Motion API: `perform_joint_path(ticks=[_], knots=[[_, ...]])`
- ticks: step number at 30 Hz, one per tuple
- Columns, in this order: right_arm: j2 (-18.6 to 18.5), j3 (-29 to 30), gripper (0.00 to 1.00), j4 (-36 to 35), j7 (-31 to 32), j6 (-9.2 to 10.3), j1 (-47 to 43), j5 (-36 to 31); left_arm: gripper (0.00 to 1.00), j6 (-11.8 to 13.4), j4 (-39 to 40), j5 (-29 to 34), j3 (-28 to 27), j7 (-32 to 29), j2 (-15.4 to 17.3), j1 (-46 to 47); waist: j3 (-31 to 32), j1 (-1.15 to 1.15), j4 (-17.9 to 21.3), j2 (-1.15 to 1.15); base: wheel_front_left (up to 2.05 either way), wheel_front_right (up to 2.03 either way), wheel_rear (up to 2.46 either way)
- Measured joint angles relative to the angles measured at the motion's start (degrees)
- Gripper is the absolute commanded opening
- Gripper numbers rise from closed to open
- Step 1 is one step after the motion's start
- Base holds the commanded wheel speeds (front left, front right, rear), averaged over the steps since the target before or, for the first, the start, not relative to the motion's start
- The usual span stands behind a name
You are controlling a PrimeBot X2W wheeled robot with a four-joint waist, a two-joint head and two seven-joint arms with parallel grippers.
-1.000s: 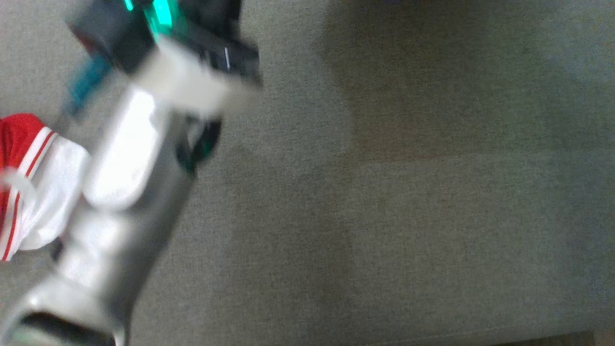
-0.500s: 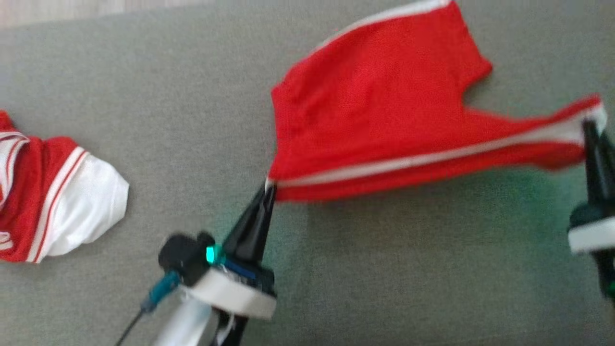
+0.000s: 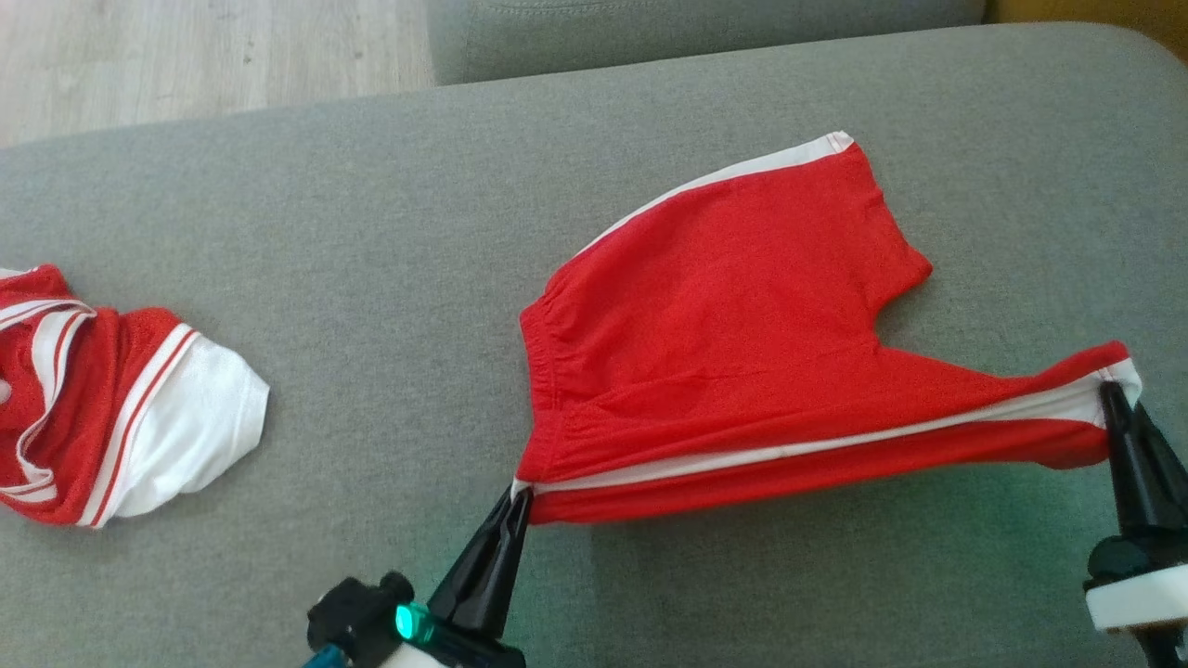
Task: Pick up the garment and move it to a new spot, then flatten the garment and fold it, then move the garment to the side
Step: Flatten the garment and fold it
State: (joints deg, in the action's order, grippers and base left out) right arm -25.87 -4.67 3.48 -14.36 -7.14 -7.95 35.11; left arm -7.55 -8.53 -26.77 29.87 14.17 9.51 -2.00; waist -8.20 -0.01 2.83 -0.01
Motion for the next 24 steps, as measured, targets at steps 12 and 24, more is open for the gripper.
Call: perform_joint_path(ticks=[12,24], knots=[[-0.2,-1.1,0.00,3.9,0.3,0.00,8.3,-0.9,0.00,1.0,-1.4,-0.5,-0.6,-1.6,-2.6,10.8,-4.9,0.02,-0.7,0.00,0.00,0.00,0.00],[-3.8,-11.8,0.00,15.9,2.5,0.01,32.8,2.2,0.00,2.1,-9.8,-1.6,-2.4,-5.0,-4.9,27.9,-14.2,0.03,-2.0,0.00,0.00,0.00,0.00]])
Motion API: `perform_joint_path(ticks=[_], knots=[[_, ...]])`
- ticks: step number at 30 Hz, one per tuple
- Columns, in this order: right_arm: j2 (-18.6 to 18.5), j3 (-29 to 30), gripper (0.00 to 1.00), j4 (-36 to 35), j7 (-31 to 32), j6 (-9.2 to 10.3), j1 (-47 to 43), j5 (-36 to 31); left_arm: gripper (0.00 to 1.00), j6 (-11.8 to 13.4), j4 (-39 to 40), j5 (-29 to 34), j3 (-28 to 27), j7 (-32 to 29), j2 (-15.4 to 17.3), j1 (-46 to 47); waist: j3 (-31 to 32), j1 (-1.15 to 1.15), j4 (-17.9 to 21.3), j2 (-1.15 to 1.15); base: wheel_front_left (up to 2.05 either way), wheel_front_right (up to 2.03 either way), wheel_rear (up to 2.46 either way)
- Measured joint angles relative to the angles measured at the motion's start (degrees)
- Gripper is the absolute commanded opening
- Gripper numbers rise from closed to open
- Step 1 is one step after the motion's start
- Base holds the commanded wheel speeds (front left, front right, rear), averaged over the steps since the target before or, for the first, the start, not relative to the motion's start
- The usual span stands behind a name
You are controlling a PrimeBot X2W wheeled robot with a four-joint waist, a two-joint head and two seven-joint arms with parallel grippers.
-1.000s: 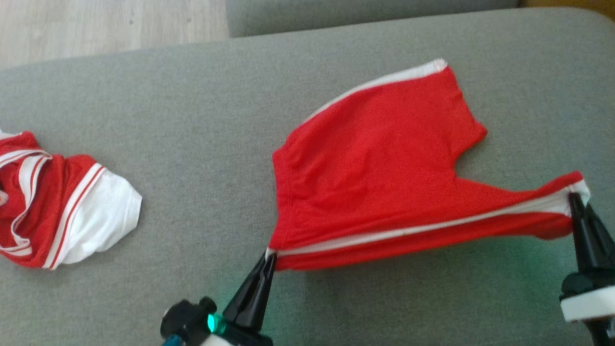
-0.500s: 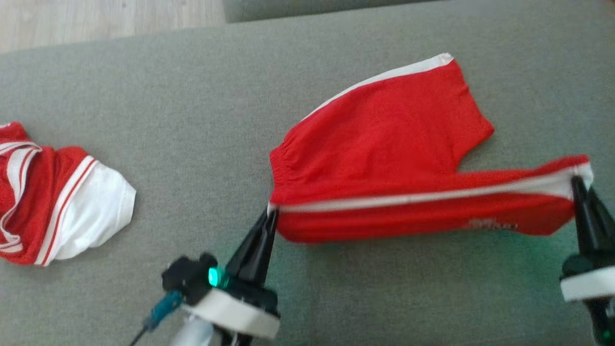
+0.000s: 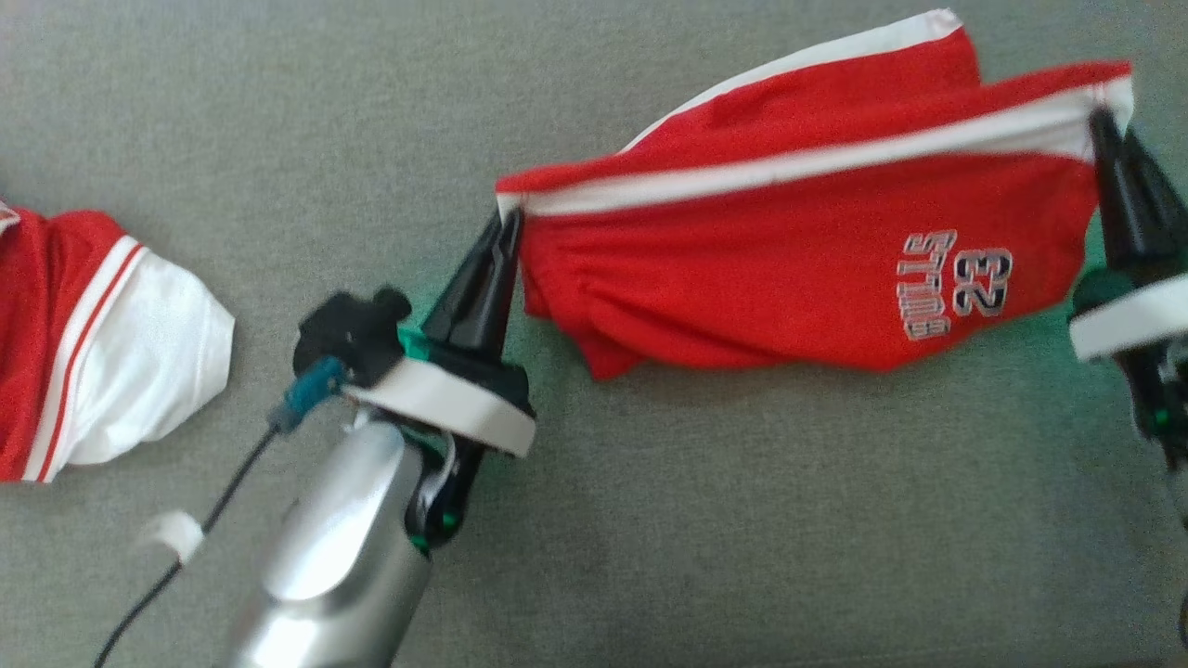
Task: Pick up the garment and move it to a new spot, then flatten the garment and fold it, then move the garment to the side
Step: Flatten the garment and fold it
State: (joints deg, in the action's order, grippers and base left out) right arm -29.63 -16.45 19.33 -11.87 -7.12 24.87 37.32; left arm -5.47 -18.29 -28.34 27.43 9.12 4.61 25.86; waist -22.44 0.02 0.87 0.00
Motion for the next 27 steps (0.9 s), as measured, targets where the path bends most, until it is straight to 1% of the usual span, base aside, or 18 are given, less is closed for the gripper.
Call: perform_joint_path(ticks=[4,5,6,12,13,14,15,16,17,18,21,23,27], knots=[[-0.4,-4.3,0.00,4.8,0.0,0.00,7.0,1.7,0.00,0.9,-3.2,-0.6,-0.9,-1.1,-0.5,3.9,-2.2,0.00,-0.7,0.00,0.00,0.00,0.00],[-0.7,-7.0,0.00,7.0,0.5,0.00,10.4,2.9,0.00,1.1,-4.4,-1.0,-1.3,-1.1,-0.8,5.0,-3.0,0.00,-1.2,0.00,0.00,0.00,0.00],[-0.9,-8.3,0.00,8.1,0.6,0.00,11.9,3.5,0.00,1.5,-5.0,-1.3,-1.3,-1.1,-0.9,5.5,-3.3,-0.01,-1.5,0.00,0.00,0.00,0.00],[-2.1,-14.4,0.00,15.3,0.9,0.00,18.6,5.8,0.00,1.2,-7.6,-2.7,-0.6,0.1,-1.8,7.0,-4.6,-0.01,-3.7,0.00,0.00,0.00,0.00],[-2.2,-15.5,0.09,16.3,0.9,0.00,19.3,6.2,0.00,0.6,-7.9,-3.2,-0.3,0.4,-1.9,7.4,-4.7,-0.01,-4.0,0.00,0.00,0.00,0.00],[-2.2,-15.5,0.20,16.3,0.9,0.00,19.3,6.2,0.10,0.6,-7.9,-3.2,-0.3,0.4,-1.9,7.4,-4.7,-0.01,-4.0,0.00,0.00,0.00,0.00],[-2.2,-17.0,0.35,18.2,0.4,0.00,20.2,6.8,0.29,0.3,-9.0,-3.7,0.5,1.3,-2.0,8.3,-4.9,-0.02,-4.5,0.00,0.00,0.00,0.00],[-2.2,-17.6,0.77,19.0,0.1,0.00,20.6,7.3,0.44,0.0,-9.5,-4.0,0.9,1.7,-2.0,8.7,-4.9,-0.01,-4.7,0.00,0.00,0.00,0.00],[-2.2,-17.6,1.00,19.0,0.1,0.00,20.6,7.3,0.86,0.0,-9.5,-4.0,0.9,1.7,-2.0,8.7,-4.9,-0.01,-4.7,0.00,0.00,0.00,0.00],[-2.2,-18.3,1.00,19.7,-0.2,0.00,21.0,7.7,1.00,-0.2,-10.0,-4.1,1.2,2.1,-2.1,9.1,-4.9,-0.01,-4.9,0.00,0.00,0.00,0.00],[-2.3,-19.3,1.00,21.2,-1.2,0.00,21.5,9.1,1.00,-0.4,-11.1,-4.1,2.1,3.7,-2.1,9.4,-4.2,-0.02,-5.1,0.00,0.00,0.00,0.00],[-2.5,-19.7,1.00,21.9,-1.7,0.00,21.3,10.0,1.00,-0.1,-11.5,-3.3,2.3,4.4,-2.1,9.3,-3.4,-0.02,-5.2,0.00,0.00,0.00,0.00],[-2.5,-19.6,1.00,21.9,-2.4,0.00,19.1,11.8,1.00,3.4,-10.0,0.4,1.7,5.2,-2.1,8.2,-1.5,-0.03,-5.1,0.00,0.00,0.00,0.00]])
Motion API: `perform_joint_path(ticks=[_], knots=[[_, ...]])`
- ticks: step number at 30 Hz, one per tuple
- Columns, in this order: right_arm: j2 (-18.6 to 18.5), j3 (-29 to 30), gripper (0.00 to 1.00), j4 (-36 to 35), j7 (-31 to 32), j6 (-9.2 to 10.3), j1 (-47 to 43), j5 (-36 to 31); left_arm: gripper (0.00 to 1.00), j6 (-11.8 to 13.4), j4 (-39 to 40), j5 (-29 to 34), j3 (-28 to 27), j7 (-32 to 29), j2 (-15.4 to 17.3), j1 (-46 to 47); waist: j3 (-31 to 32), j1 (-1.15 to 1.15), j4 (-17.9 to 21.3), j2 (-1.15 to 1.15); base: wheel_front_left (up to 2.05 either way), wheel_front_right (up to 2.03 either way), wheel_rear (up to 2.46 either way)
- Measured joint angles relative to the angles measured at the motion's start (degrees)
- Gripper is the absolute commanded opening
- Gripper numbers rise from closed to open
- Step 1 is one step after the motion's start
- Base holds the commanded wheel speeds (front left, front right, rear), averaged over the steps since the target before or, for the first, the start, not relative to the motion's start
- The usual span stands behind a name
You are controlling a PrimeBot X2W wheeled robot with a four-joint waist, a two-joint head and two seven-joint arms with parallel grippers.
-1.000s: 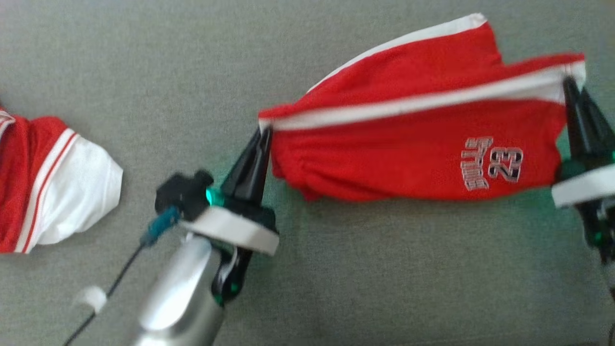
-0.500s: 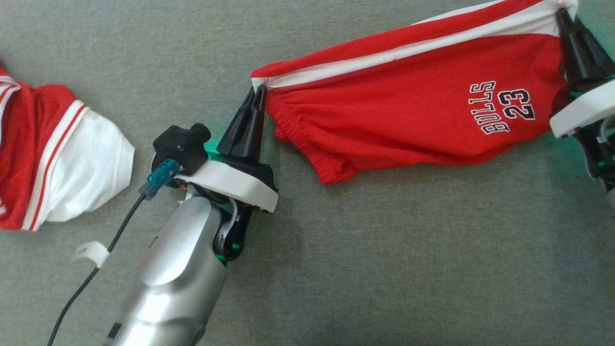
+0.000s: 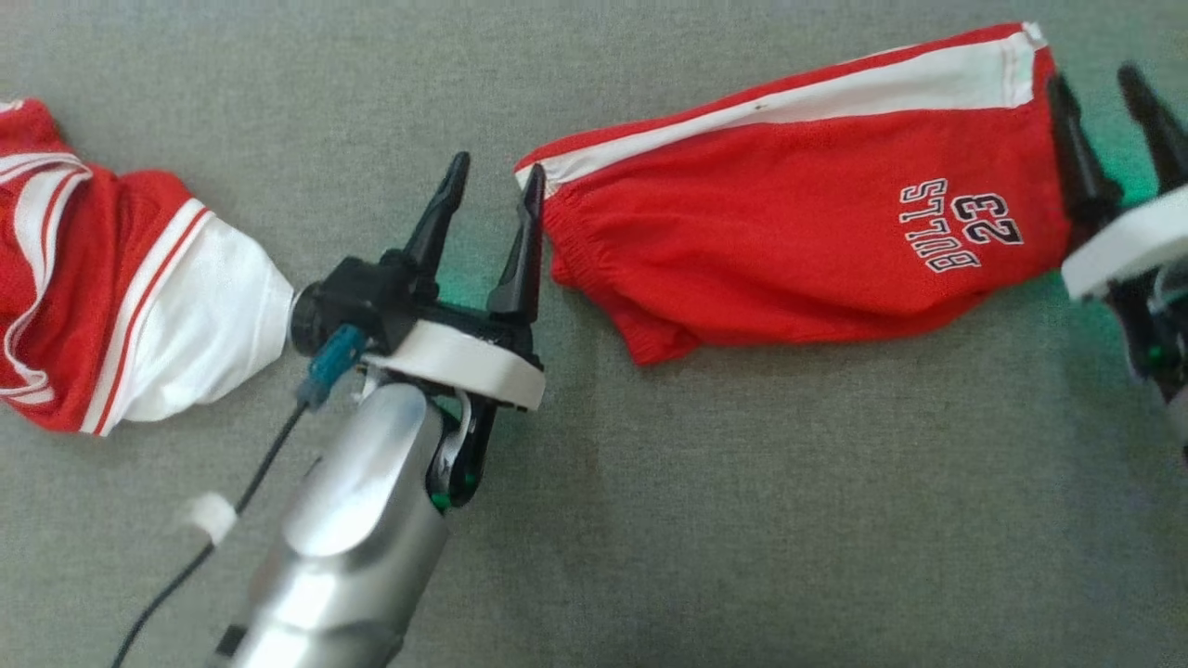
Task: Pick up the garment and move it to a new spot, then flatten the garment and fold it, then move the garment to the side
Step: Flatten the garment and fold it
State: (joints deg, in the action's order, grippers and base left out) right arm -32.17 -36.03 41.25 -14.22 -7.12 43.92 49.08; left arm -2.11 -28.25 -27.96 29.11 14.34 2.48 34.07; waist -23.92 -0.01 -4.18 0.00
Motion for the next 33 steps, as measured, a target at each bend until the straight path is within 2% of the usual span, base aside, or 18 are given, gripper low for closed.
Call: perform_joint_path(ticks=[5,11,14,20,21,22,23,28,33], knots=[[0.4,2.5,1.00,1.7,0.0,0.00,-6.1,2.6,1.00,6.0,9.8,7.4,-4.0,0.3,-0.1,-7.3,2.2,0.00,-0.5,0.00,0.00,0.00,0.00],[1.1,6.1,1.00,6.0,-0.1,0.00,-7.0,5.1,1.00,11.8,18.8,9.6,-5.1,0.4,0.0,-18.1,3.7,0.00,-4.0,0.00,0.00,0.00,0.00],[1.6,7.0,1.00,9.5,0.3,0.00,-7.0,6.3,1.00,13.7,22.1,11.4,-3.9,0.4,0.0,-20.1,4.4,0.00,-6.2,0.00,0.00,0.00,0.00],[2.3,6.6,1.00,16.1,3.8,0.01,-6.8,5.8,1.00,15.3,23.9,12.9,-1.2,0.4,0.0,-22.8,6.1,0.00,-9.6,0.00,0.00,0.00,0.00],[2.5,6.6,0.95,16.4,4.2,0.01,-6.7,5.8,1.00,15.6,23.9,12.9,-1.1,0.4,0.0,-23.1,6.4,0.00,-9.8,0.00,0.00,0.00,0.00],[2.7,6.4,0.40,16.7,4.2,0.01,-6.6,5.8,1.00,15.8,24.0,12.9,-1.1,0.4,0.1,-23.2,6.7,0.00,-9.9,0.00,0.00,0.00,0.00],[3.1,6.2,0.00,16.8,4.2,0.01,-6.7,5.8,1.00,15.9,24.2,12.9,-1.2,0.4,0.1,-23.3,7.0,0.00,-9.8,0.00,0.00,0.00,0.00],[5.0,4.6,0.00,16.3,4.1,0.01,-6.8,6.0,1.00,15.7,24.4,12.9,-1.5,0.4,0.1,-23.6,8.1,0.01,-8.1,0.00,0.00,0.00,0.00],[4.3,3.7,0.00,17.1,2.8,0.01,-6.9,5.3,1.00,15.6,24.4,13.5,-1.8,0.4,0.1,-24.1,9.5,0.01,-5.5,0.00,0.00,0.00,0.00]])
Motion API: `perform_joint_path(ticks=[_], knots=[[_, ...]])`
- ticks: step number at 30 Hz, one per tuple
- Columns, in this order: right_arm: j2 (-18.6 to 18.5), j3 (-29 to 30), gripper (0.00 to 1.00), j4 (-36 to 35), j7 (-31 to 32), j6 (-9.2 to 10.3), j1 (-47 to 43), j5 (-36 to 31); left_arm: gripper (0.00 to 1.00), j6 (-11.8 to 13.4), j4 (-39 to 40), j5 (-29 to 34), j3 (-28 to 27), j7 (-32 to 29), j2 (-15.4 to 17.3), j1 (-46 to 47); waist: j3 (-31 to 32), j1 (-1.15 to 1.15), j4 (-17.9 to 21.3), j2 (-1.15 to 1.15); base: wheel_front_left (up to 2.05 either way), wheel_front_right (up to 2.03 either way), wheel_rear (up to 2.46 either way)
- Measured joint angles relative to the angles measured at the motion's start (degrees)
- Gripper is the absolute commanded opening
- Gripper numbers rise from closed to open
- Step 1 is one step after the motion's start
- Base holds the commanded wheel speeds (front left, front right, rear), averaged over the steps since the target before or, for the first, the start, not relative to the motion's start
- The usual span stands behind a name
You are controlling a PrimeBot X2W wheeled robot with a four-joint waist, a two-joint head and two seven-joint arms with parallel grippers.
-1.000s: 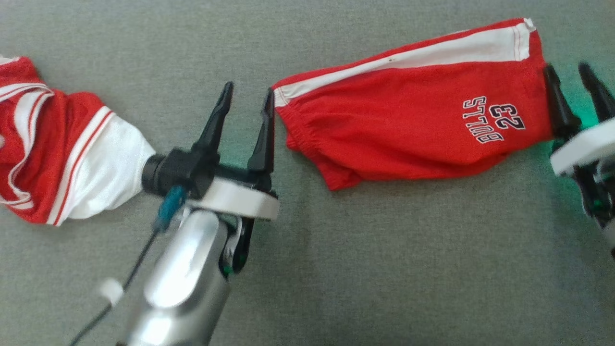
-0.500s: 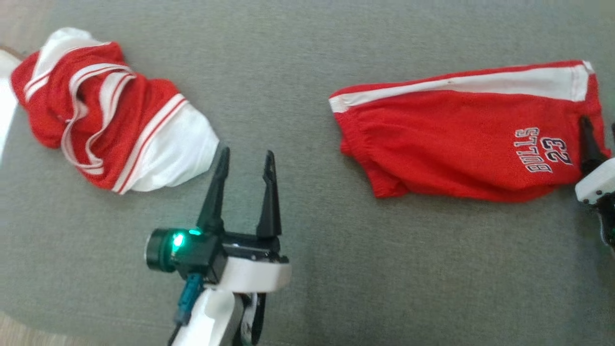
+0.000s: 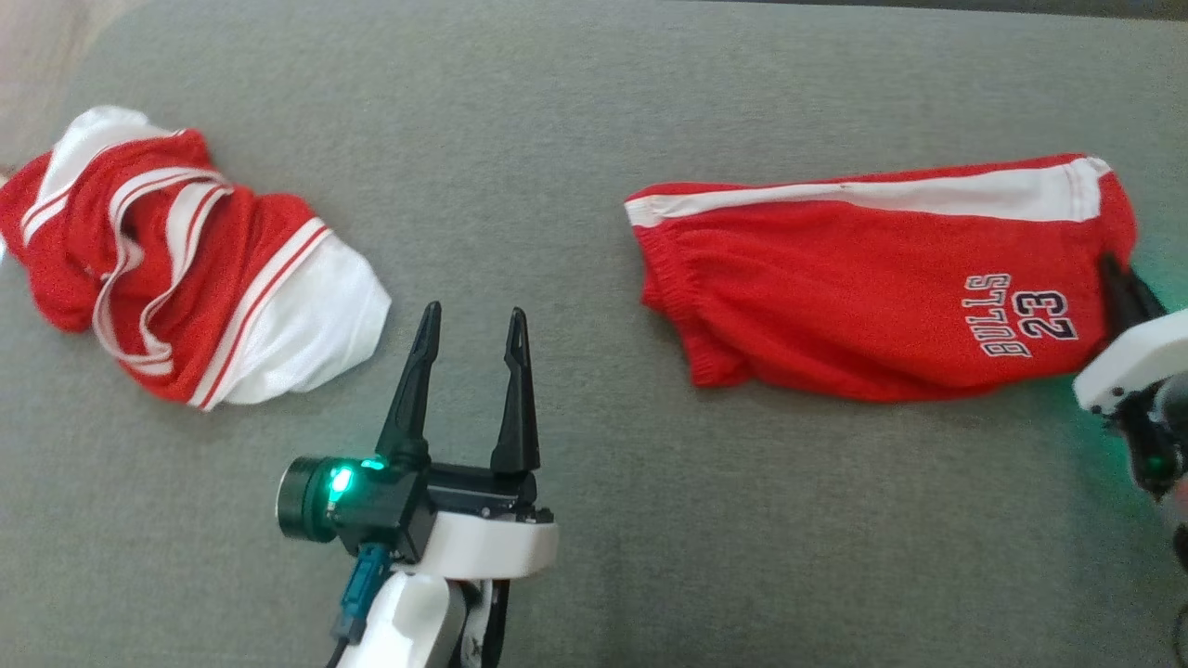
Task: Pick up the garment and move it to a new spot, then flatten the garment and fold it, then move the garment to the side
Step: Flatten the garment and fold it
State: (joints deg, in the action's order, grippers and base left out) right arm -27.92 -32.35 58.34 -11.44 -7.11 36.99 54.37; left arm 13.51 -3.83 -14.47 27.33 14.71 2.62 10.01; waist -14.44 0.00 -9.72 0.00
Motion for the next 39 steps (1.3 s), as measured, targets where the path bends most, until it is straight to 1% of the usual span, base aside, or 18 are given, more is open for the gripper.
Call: perform_joint_path(ticks=[4,5,8,11,15,16,21,22,24,27,30,33,34,35,36,39], knots=[[-3.0,-0.3,0.00,0.8,-0.7,0.00,0.0,-1.1,1.00,-0.8,0.0,0.3,-0.3,0.0,0.0,-0.1,0.9,0.00,2.2,0.00,0.00,0.00,0.00],[-3.0,-0.3,0.00,0.8,-0.7,0.00,0.0,-1.1,1.00,-0.8,0.0,0.3,-0.3,0.0,0.0,-0.1,0.9,0.00,2.2,0.00,0.00,0.00,0.00],[-5.8,-0.1,0.00,1.1,-1.2,0.00,0.0,-1.4,1.00,-1.0,-0.1,0.4,-0.5,0.0,0.0,-0.5,1.2,0.00,3.7,0.00,0.00,0.00,0.00],[-6.9,-0.1,0.00,0.4,-1.3,0.00,0.0,-1.5,1.00,-1.5,-0.7,0.4,-0.5,0.0,0.0,-1.2,1.6,0.00,5.0,0.00,0.00,0.00,0.00],[-7.1,-0.5,0.00,-3.9,-1.8,0.00,0.2,-1.7,1.00,-2.1,-1.2,0.4,-0.5,0.0,0.0,-1.2,2.3,0.00,6.1,0.00,0.00,0.00,0.00],[-7.2,-0.8,0.00,-5.3,-1.8,0.00,0.4,-2.2,1.00,-2.4,-1.4,0.4,-0.5,0.0,0.0,-1.2,2.5,0.00,6.2,0.00,0.00,0.00,0.00],[-6.9,-3.4,0.00,-13.1,-2.3,0.00,2.3,-6.0,1.00,-2.5,-2.0,0.3,-0.5,0.0,0.1,-1.3,3.8,0.00,6.4,0.00,0.00,0.00,0.00],[-6.7,-3.9,0.00,-14.7,-2.3,0.00,2.7,-6.9,1.00,-2.9,-2.1,0.3,-0.5,0.0,0.1,-1.3,4.1,0.00,6.2,0.00,0.00,0.00,0.00],[-5.6,-4.5,0.00,-17.6,-1.6,0.00,3.2,-8.2,1.00,-2.9,-2.3,0.3,-0.4,0.0,0.0,-1.5,4.4,0.00,5.8,0.00,0.00,0.00,0.00],[-2.8,-5.8,0.00,-21.7,1.1,0.00,3.4,-10.8,1.00,-2.9,-2.5,0.2,-0.2,0.0,0.1,-2.4,4.8,0.00,4.9,0.00,0.00,0.00,0.00],[1.2,-6.7,0.00,-24.1,3.7,0.00,3.2,-13.3,1.00,-2.9,-2.6,-0.3,0.3,0.0,0.1,-2.4,4.9,0.00,3.6,0.00,0.00,0.00,0.00],[5.7,-6.4,0.00,-24.0,5.6,0.00,1.8,-17.1,1.00,-2.9,-2.6,-0.9,0.6,0.0,0.1,-2.4,4.8,0.00,2.2,0.00,0.00,0.00,0.00],[7.3,-5.9,0.41,-23.9,5.9,0.00,0.6,-18.2,1.00,-2.9,-2.6,-1.2,0.7,0.0,0.1,-2.4,4.8,0.00,1.7,0.00,0.00,0.00,0.00],[9.0,-5.3,1.00,-23.8,5.9,0.00,-0.8,-19.1,1.00,-2.8,-2.5,-1.2,0.8,0.0,0.1,-2.4,4.8,0.00,1.2,0.00,0.00,0.00,0.00],[11.9,-3.8,1.00,-24.1,5.7,0.00,-4.1,-20.8,1.00,-2.5,-2.5,-1.4,0.9,0.0,0.1,-2.3,4.7,0.01,0.3,0.00,0.00,0.00,0.00],[14.6,-0.5,1.00,-26.6,3.0,0.00,-9.2,-23.1,1.00,-1.8,-2.5,-1.6,0.7,0.0,0.1,-2.4,5.2,0.01,-0.4,0.00,0.00,0.00,0.00]])
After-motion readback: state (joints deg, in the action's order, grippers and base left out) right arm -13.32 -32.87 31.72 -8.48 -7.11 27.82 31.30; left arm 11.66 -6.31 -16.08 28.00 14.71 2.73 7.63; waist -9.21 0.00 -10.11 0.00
